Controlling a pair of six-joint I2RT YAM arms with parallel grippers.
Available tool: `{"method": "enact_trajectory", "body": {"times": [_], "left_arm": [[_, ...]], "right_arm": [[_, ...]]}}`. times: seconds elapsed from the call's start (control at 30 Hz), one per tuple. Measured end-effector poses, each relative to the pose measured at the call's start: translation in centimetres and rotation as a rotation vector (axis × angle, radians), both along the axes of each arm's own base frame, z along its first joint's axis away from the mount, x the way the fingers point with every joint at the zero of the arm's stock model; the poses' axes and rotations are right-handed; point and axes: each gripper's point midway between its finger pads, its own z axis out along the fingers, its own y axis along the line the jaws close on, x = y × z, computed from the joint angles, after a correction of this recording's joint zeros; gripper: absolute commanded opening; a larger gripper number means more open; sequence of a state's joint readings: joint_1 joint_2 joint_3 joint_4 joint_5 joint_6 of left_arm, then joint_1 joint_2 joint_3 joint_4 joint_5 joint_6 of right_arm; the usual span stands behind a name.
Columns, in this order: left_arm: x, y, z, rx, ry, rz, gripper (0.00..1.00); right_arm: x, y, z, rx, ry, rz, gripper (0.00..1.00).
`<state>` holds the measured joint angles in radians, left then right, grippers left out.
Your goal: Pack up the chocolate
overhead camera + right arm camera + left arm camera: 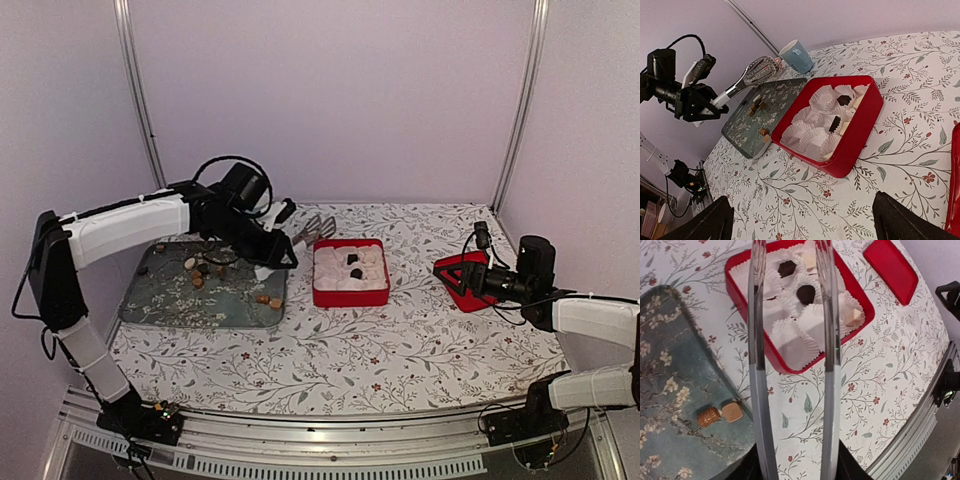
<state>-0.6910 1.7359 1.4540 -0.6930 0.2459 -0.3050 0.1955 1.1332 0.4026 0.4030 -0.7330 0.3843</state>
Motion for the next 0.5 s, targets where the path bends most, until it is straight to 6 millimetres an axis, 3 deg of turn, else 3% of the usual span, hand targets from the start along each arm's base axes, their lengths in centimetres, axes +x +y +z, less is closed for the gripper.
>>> {"method": "enact_trajectory", "body": {"times": [0.17,0.5], "left_arm": [[1.0,6.8,1.0,-0.004,-0.007,0.172,0.37],[0.8,20.9,-1.9,0.075,0.082,0.545,0.38]], "right_arm": [[0.0,0.0,0.0,0.0,0.0,0.001,0.99],[0.0,0.0,0.0,0.001,0.001,0.002,0.99]]}}
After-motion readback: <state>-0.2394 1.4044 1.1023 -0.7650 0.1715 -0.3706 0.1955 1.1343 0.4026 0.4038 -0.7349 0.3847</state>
